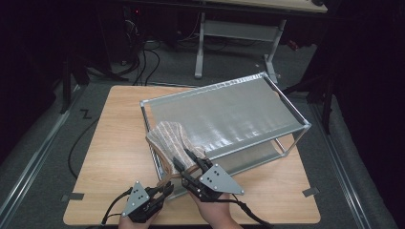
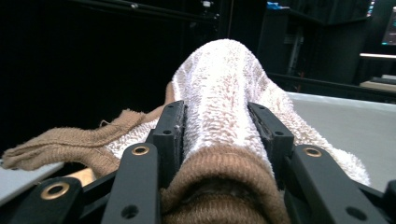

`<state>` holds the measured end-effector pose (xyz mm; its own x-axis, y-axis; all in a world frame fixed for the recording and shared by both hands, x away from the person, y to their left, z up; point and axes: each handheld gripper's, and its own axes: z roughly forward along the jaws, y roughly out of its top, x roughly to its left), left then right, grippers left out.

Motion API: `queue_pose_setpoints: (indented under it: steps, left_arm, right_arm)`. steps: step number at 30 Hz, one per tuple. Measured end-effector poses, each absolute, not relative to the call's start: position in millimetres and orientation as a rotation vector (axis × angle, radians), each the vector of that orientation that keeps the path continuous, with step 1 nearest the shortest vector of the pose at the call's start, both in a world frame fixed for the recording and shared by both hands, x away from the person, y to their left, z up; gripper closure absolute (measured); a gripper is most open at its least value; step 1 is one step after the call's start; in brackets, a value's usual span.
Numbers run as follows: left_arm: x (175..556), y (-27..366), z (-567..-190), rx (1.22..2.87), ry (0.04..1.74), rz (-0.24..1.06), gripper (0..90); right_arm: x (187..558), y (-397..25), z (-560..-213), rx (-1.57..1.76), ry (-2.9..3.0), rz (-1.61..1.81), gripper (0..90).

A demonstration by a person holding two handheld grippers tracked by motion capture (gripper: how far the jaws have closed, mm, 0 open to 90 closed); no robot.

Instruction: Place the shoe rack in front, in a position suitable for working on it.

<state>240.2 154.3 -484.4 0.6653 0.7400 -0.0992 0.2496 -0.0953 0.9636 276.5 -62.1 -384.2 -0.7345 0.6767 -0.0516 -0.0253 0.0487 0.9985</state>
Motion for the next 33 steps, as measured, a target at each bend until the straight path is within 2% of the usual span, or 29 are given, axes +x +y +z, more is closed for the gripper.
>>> queue_pose_setpoints:
  steps: [7, 17, 24, 30, 33]
  left_arm:
    - [244.1, 156.3, -484.1, 1.655, 0.796, 0.498, 78.6]
    - [243.5, 156.5, -484.4, 1.649, 0.802, 0.5, 78.6]
    - [240.9, 157.1, -484.6, 1.662, 0.826, 0.483, 78.5]
    - [243.2, 157.4, -484.3, 1.653, 0.807, 0.471, 77.7]
    - [240.5, 156.6, -484.5, 1.665, 0.827, 0.458, 74.0]
  right_arm:
    - [287.0, -85.8, -383.0, 0.703, 1.769, 1.674, 56.8]
    - [318.1, -168.6, -382.5, 0.895, 1.611, 1.523, 55.6]
    - [332.3, -207.4, -378.3, 0.989, 1.563, 1.468, 54.3]
    - [333.8, -207.4, -373.6, 1.002, 1.579, 1.492, 40.9]
    - [333.0, -205.1, -370.8, 1.008, 1.571, 1.497, 36.0]
